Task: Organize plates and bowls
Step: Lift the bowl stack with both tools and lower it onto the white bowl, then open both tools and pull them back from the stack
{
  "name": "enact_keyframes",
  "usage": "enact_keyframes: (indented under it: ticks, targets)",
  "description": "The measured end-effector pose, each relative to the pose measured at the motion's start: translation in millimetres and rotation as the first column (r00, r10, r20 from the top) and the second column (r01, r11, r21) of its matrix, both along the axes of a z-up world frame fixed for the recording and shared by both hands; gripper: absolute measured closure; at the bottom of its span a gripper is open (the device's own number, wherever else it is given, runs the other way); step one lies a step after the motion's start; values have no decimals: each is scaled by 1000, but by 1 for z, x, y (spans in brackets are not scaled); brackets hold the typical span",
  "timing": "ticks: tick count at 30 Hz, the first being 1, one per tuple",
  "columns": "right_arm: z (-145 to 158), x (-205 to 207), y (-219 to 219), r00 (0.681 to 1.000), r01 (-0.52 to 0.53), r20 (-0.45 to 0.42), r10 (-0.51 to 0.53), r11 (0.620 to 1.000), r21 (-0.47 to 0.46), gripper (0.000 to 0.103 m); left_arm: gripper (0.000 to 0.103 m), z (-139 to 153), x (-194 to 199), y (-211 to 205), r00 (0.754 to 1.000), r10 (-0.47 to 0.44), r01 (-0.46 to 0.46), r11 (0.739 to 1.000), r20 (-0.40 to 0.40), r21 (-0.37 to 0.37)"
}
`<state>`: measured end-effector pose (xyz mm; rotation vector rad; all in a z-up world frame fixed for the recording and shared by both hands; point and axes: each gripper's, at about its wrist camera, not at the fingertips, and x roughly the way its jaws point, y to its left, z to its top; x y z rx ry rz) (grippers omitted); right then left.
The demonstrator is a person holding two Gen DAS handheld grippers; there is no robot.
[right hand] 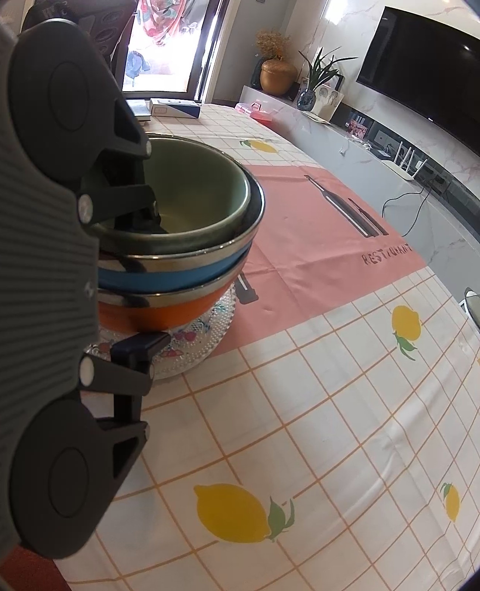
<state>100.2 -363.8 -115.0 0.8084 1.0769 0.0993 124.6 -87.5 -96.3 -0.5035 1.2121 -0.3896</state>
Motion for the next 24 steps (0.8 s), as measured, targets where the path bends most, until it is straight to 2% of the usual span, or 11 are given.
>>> enact_keyframes:
  ticks: [7, 12, 19, 21, 24]
  targets:
    - [4, 1, 5, 1000, -15, 8, 15, 999, -38, 54, 43, 1, -1, -2, 1000, 4, -4, 1000, -1, 11]
    - [9, 2, 8, 999, -26, 21, 28, 997, -79, 54, 47, 9, -3, -7, 999, -5, 3, 998, 38, 61]
    - [13, 1, 8, 999, -20, 30, 23, 995, -99, 53, 46, 17, -5, -3, 997, 6, -11, 998, 76, 64]
    - [16, 1, 8, 999, -16, 36, 20, 993, -116, 43, 45, 20, -6, -2, 996, 8, -14, 998, 85, 64]
    - [21, 0, 7, 999, -11, 46, 18, 990, -142, 39, 43, 29, -8, -1, 994, 9, -17, 998, 113, 66]
